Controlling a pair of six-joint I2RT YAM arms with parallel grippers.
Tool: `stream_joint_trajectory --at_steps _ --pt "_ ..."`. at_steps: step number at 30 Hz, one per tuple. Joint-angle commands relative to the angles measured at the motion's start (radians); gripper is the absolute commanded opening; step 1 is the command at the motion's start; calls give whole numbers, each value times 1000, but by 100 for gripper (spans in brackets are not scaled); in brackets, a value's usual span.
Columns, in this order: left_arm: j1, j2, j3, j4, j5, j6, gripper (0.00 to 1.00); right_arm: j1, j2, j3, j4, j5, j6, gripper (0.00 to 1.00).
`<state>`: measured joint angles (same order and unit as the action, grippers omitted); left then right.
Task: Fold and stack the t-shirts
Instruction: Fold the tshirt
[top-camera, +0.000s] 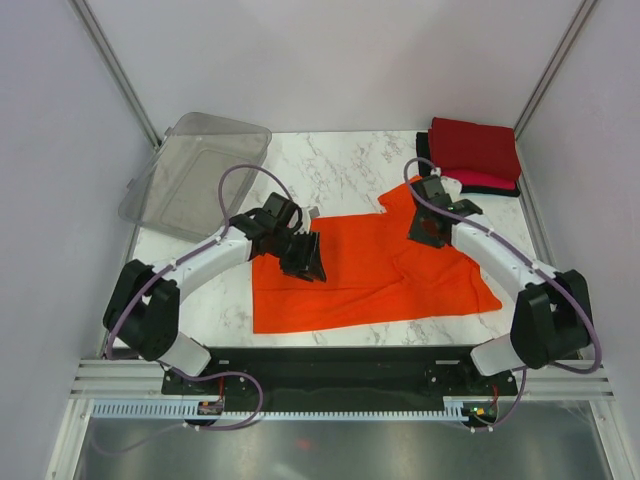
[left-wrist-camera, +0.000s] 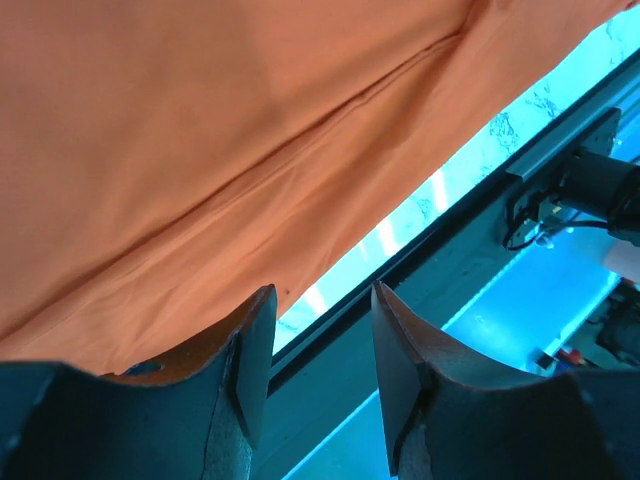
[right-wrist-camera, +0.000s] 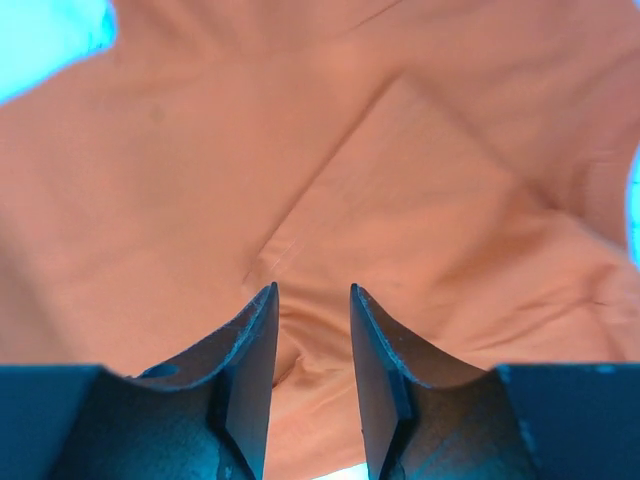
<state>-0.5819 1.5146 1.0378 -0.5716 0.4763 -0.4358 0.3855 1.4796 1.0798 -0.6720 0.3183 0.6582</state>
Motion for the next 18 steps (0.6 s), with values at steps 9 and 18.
stream_joint_trajectory --at_steps 9,18 --pt "-10 104 88 211 93 -116 55 -408 -159 -106 -40 -66 -106 39" --pt "-110 320 260 343 38 -205 51 -425 151 178 50 -425 -454 39"
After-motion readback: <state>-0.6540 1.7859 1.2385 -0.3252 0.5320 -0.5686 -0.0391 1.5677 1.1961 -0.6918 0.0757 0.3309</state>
